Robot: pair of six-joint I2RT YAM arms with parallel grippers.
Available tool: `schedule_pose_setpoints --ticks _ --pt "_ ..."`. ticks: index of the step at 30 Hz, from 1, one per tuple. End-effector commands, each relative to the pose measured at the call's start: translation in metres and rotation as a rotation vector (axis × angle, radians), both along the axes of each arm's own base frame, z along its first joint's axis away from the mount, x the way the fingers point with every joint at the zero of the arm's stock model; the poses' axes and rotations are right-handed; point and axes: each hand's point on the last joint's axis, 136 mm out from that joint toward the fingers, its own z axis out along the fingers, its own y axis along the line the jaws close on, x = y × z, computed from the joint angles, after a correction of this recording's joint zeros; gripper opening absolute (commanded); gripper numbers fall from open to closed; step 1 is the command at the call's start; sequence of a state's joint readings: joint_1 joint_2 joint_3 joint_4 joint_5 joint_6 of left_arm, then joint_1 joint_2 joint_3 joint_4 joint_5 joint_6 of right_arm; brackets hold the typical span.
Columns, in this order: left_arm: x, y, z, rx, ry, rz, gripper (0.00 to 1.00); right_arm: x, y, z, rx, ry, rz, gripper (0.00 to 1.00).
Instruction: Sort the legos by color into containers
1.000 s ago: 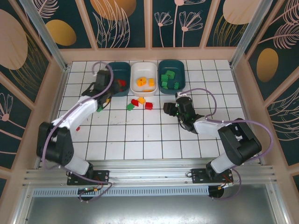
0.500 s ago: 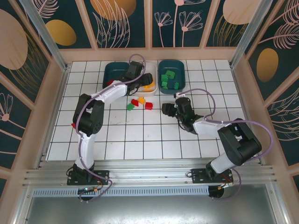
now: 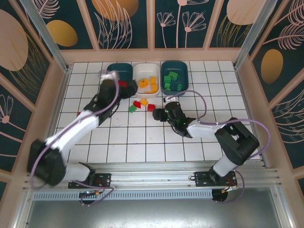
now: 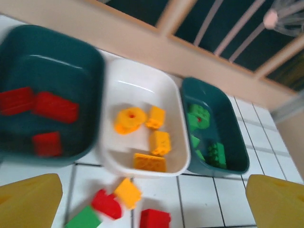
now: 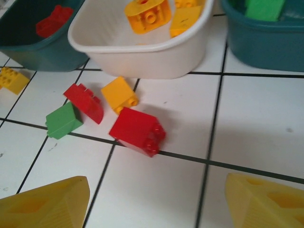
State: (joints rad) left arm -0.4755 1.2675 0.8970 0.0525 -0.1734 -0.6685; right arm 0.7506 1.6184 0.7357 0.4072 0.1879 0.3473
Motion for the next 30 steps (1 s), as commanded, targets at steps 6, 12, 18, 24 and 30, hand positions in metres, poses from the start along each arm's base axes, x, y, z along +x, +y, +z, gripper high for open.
schedule_pose_setpoints --ticks 6,12,18,24,30 --pt "-0.097 0.102 -0.112 -0.031 0.147 0.341 0.98 0.036 0.036 -0.019 -0.053 0.061 -0.061 0.8" --pt "-0.12 0.108 -0.117 -0.147 0.09 0.338 0.99 0.054 0.047 -0.051 -0.133 0.138 -0.094 0.79" --pt "-0.123 0.104 -0.118 -0.135 0.108 0.305 0.98 0.059 0.035 -0.07 -0.189 0.175 -0.181 0.64" --pt "-0.122 0.104 -0.12 -0.118 0.115 0.299 0.98 0.056 0.042 -0.043 -0.151 0.105 -0.148 0.34" --pt "-0.121 0.109 -0.132 -0.114 0.147 0.344 0.99 0.043 0.072 0.014 -0.107 0.009 -0.06 0.32"
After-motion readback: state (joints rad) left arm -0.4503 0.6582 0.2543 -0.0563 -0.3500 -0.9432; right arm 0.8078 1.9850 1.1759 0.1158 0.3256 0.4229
